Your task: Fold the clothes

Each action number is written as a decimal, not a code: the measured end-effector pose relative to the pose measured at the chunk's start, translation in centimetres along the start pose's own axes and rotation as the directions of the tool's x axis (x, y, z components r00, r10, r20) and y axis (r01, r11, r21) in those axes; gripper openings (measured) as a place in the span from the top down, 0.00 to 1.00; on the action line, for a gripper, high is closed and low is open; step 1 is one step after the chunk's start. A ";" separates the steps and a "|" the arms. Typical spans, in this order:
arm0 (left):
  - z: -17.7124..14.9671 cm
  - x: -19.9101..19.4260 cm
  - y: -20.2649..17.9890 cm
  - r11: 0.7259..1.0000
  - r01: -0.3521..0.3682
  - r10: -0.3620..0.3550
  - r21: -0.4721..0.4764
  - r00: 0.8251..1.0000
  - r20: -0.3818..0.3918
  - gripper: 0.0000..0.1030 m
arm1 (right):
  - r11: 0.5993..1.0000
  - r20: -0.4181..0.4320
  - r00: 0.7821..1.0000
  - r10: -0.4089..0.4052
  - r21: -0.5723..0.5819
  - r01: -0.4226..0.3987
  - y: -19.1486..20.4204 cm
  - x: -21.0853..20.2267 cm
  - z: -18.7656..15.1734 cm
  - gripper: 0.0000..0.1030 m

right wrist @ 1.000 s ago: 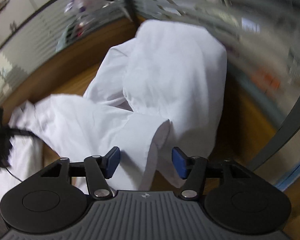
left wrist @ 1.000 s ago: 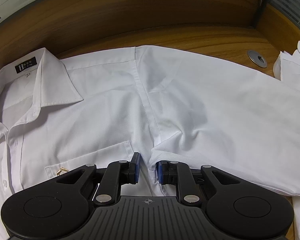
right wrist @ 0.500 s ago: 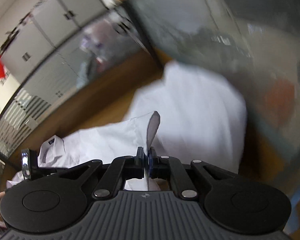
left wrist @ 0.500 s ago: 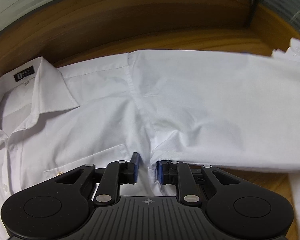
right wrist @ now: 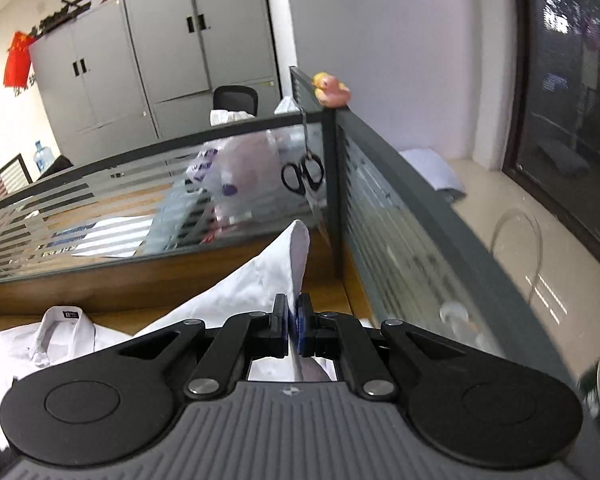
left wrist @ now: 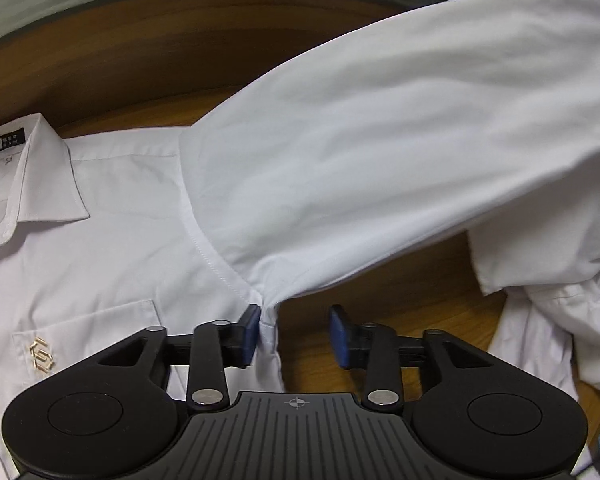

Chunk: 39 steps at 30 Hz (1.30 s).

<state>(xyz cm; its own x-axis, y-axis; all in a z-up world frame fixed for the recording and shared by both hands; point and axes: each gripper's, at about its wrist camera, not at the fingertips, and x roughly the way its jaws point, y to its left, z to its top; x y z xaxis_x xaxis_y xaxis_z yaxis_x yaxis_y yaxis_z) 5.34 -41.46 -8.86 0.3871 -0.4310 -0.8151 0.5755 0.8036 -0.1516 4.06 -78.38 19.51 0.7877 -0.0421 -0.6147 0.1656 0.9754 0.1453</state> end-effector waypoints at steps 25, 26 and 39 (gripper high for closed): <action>-7.8 -20.2 20.2 0.897 0.248 -0.177 -0.366 0.960 0.218 0.22 | 0.930 -0.048 0.963 0.266 -0.249 -0.270 28.8 -4.4 2.2 0.95; -8.3 -21.4 22.3 0.888 0.248 -0.171 -0.387 0.960 0.223 0.22 | 0.922 -0.064 0.961 0.269 -0.273 -0.276 31.3 -4.3 1.2 0.95; -13.0 -28.5 35.3 0.802 0.228 -0.089 -0.553 0.960 0.266 0.22 | 0.851 -0.225 0.930 0.291 -0.384 -0.359 53.0 1.5 -16.5 0.95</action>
<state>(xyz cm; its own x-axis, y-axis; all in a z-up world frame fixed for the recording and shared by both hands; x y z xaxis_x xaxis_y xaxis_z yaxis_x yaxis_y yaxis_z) 5.25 4.56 1.74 0.5118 -0.5945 -0.6202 0.1514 0.7731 -0.6160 4.20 -23.16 13.56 0.6475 0.2928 -0.7036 -0.3695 0.9281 0.0462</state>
